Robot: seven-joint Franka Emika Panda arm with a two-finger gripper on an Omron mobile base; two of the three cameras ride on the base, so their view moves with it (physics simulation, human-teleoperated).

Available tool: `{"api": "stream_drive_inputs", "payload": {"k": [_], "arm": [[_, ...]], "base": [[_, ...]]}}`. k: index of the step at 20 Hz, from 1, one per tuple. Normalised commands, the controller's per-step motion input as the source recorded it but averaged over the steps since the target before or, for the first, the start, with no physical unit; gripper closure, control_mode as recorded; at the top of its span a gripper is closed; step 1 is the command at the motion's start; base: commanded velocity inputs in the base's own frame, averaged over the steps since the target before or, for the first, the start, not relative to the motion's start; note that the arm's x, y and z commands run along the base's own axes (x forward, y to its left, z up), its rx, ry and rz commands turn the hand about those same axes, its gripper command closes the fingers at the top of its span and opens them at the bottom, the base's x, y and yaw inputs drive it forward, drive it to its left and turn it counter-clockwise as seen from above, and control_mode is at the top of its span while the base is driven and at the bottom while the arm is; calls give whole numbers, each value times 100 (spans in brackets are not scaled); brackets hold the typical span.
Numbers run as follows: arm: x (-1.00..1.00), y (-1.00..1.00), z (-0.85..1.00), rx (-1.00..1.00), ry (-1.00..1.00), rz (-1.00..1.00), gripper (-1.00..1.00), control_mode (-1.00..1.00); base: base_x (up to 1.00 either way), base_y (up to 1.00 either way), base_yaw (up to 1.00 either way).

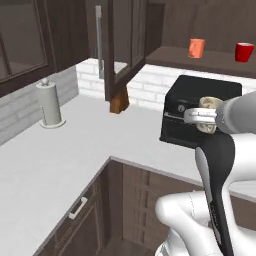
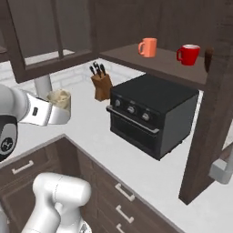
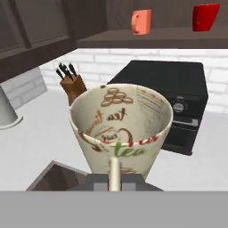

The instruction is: Gather all objects into one cabinet and sort the glasses and bowls to opposite sides.

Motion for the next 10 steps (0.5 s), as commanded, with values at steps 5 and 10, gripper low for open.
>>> {"api": "stream_drive_inputs", "payload": {"k": [5,10], "arm": [[0,0,0,0,0,0,100,100],[0,0,0,0,0,0,100,100]], "base": [[24,1,-40],[30,13,-42]]}}
